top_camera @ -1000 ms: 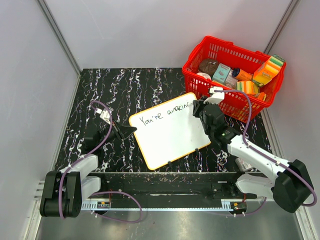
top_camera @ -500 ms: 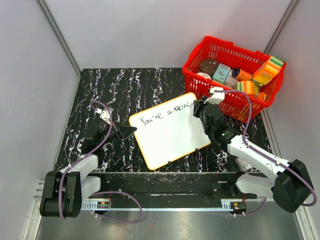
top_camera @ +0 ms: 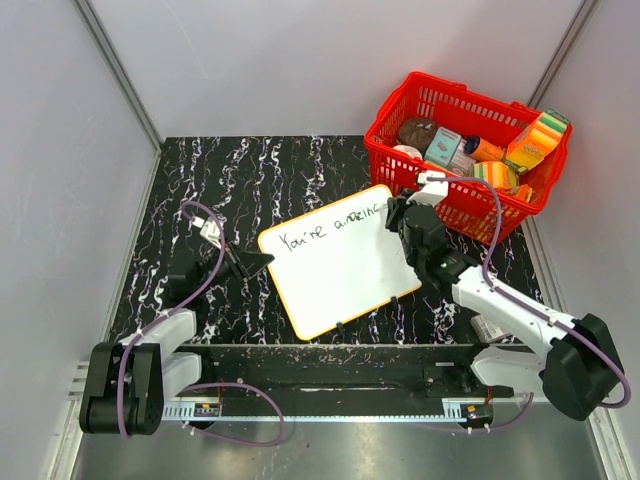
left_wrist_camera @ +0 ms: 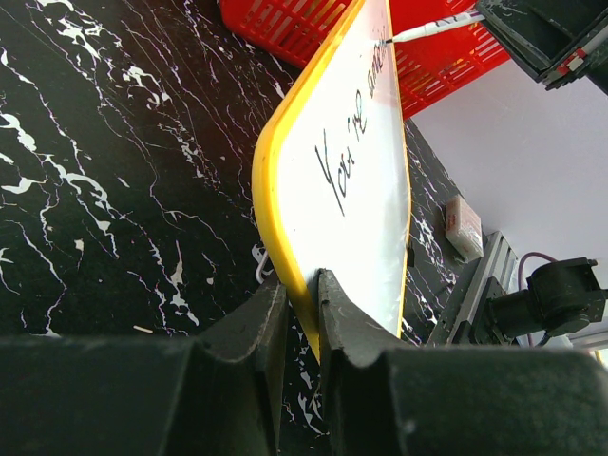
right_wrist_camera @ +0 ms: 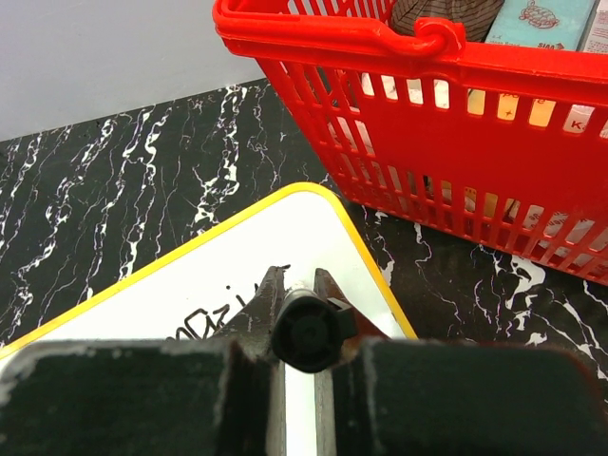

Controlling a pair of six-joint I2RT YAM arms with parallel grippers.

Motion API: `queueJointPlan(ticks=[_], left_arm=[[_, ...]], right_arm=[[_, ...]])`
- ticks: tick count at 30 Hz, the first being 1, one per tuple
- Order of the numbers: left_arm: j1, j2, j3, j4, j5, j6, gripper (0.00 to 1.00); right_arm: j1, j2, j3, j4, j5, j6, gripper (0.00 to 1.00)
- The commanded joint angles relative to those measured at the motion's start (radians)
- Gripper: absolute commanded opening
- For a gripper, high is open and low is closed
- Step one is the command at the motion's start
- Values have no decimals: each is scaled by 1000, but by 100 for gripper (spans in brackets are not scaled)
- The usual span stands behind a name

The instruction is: Write a sentence on the whiteboard

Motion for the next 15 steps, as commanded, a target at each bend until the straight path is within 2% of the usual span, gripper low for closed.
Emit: queueJointPlan(ticks=[1,15], left_arm=[[-4,-17,-10,26,1,69,0],[-4,-18,-10,23,0,72,0]], right_arm=[[-6,24,52,12,33,-16,0],[-6,24,50,6,31,-19,0]])
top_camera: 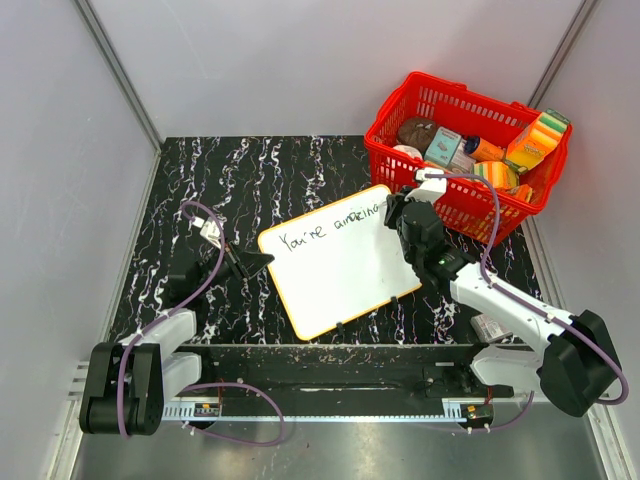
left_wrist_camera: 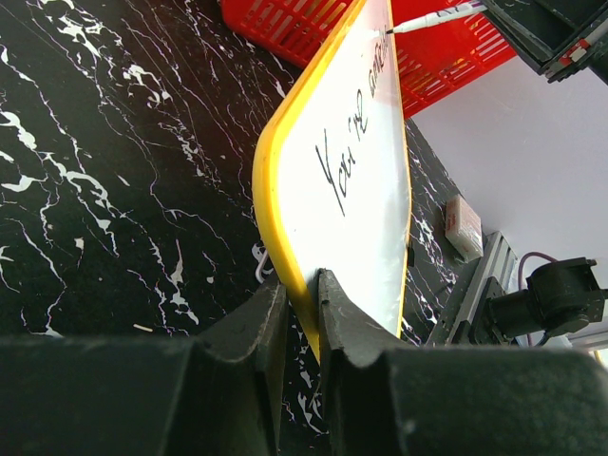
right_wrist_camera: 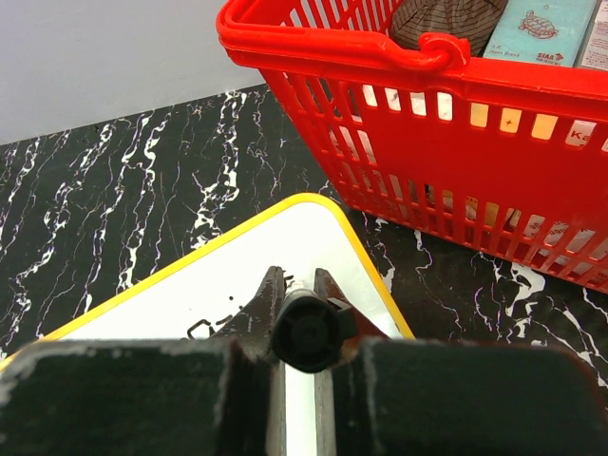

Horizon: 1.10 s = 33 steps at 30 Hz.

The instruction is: Write a sentence on the whiteboard

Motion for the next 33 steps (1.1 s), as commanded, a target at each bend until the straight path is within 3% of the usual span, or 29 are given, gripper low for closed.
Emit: queueJointPlan(ticks=[1,33], left_arm=[[-4,-19,-10,27,-2,72,0],[-4,-19,-12,25,-3,72,0]], right_arm=[[-8,-6,14,2,11,-10,0],[-6,-107,-115,-84,-85,78,0]])
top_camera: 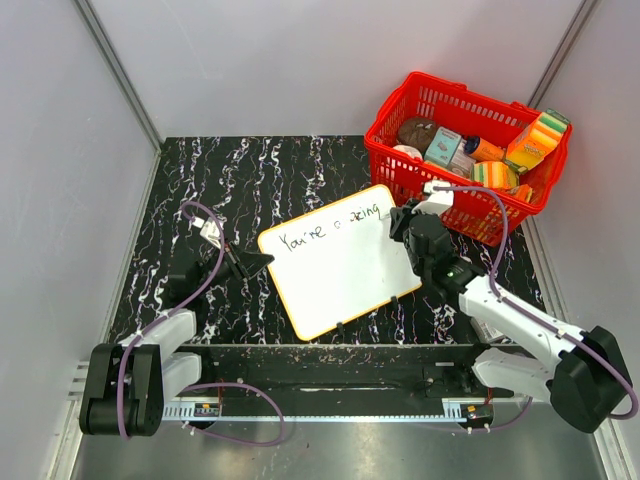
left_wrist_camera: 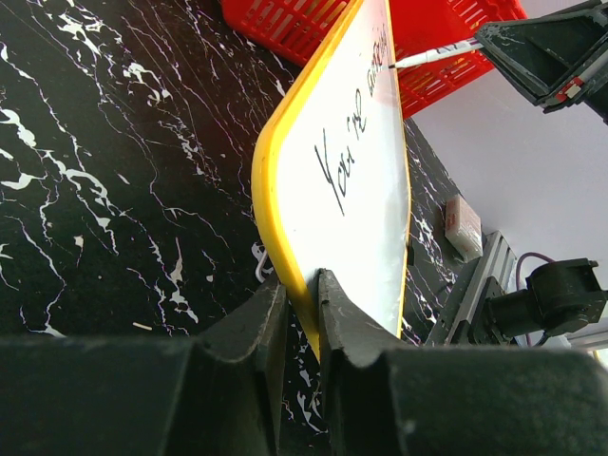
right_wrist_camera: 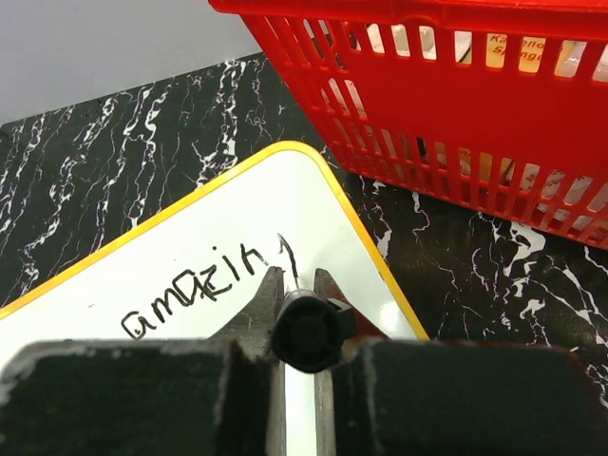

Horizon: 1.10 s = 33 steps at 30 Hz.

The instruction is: Write a sentence on the whiteboard

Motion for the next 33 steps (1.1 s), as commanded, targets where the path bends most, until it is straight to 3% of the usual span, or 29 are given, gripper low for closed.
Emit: queueJointPlan(ticks=[1,12,19,24,33], left_arm=[[-5,-13,-12,37,-3,72,0],[-5,-12,-13,37,-3,70,0],[-5,-3,-5,33,-6,74,0],[-5,17,15,20,-9,87,0],[-5,65,85,-20,8,110,17]], right_arm=[[-7,-16,-22,-43,-56,28,0],[-7,-74,-41,-29,-105,76,0],[-6,-318,-79,-32,-86,105,0],[-6,-378,-73,-70,-82,107,0],[-6,-371,-94,-90,-119,126,0]])
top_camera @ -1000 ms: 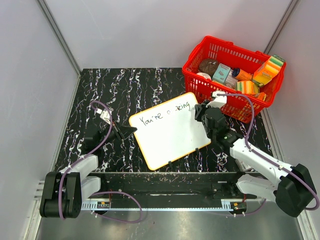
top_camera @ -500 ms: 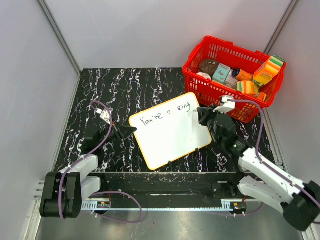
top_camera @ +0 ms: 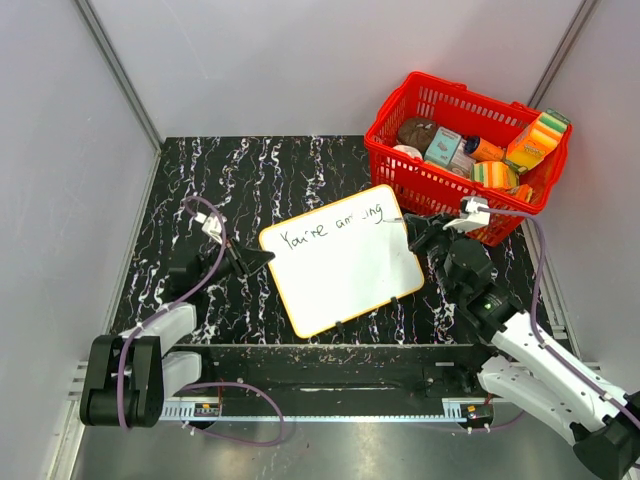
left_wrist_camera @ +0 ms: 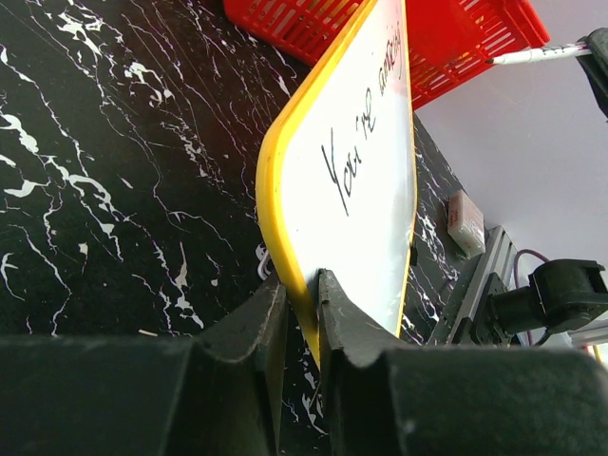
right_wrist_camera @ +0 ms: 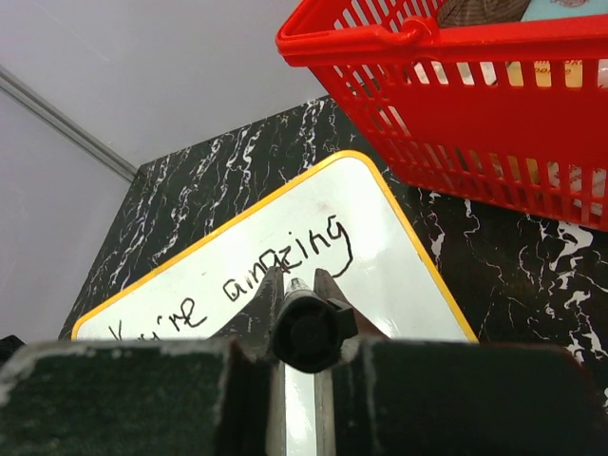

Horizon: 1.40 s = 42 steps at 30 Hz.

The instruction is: Write a sentence on the whiteboard

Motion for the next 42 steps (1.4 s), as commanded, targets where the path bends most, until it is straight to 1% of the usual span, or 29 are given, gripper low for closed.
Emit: queueJointPlan(ticks=[1,4,5,6,9,16,20,22,24,27,28,34,35,42], left_arm=[[-5,38,52,9,-1,86,18],[-5,63,60,39,7,73,18],[-5,72,66,53,9,69,12],[-5,78,71,61,16,63,8],[-6,117,88,78,30,56,0],[-8,134,89,35,29,91,0],[-6,132,75,41,22,91,0],[-6,135,74,43,21,91,0],[-6,143,71,53,24,82,0],[-6,157,69,73,27,74,0],[-6,158,66,82,27,73,0],[-6,161,63,89,29,66,0],[-6,160,62,89,27,66,0],[-6,160,60,90,25,66,0]], right_arm=[[-4,-3,-9,-3,-21,25,0],[-2,-2,-13,0,-38,31,0],[-2,0,-15,5,-51,31,0],[-2,7,-15,6,-61,29,0],[-4,30,-15,35,-107,19,0],[-1,118,16,92,-235,-31,0],[12,170,37,128,-303,-50,0],[54,190,52,141,-292,-63,0],[128,211,75,149,-248,-90,0],[203,257,108,158,-173,-133,0],[249,268,112,166,-159,-142,0],[347,351,123,250,-87,-187,0],[380,372,125,264,-66,-208,0],[461,472,151,370,-16,-253,0]])
